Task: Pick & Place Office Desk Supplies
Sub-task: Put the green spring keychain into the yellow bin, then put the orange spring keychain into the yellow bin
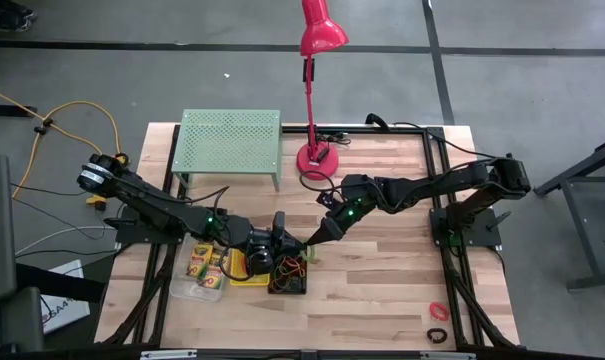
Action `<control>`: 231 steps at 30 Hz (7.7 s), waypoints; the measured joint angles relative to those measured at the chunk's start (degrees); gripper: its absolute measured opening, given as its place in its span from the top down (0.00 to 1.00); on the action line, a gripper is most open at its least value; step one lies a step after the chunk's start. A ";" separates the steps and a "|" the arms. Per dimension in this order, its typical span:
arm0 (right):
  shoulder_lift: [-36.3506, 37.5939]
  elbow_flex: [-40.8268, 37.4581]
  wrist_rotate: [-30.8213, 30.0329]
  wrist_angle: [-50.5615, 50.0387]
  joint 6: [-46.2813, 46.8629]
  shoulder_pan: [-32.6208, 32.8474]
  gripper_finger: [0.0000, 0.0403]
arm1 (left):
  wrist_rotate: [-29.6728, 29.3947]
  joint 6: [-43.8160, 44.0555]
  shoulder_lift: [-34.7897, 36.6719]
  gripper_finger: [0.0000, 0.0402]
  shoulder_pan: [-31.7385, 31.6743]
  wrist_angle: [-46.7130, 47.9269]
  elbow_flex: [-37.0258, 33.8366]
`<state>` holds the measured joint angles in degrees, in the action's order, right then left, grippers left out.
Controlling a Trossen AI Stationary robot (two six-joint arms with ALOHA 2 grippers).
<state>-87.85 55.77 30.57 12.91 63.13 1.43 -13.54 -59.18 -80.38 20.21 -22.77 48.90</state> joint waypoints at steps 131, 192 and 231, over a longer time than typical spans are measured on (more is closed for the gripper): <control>0.01 0.00 0.33 -30.04 -10.84 11.36 0.68 | -10.39 44.05 0.07 0.72 7.96 15.86 1.33; -5.90 -0.55 -0.44 -67.12 24.98 47.05 0.68 | -1.27 47.19 0.02 0.72 2.89 15.08 1.22; -7.00 -0.55 -20.09 -57.40 17.08 64.25 0.68 | -1.22 48.50 0.02 0.72 2.89 15.53 1.22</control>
<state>-94.85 55.22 10.48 -44.49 80.22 65.69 -14.76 -10.68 -80.36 23.09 -7.24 50.13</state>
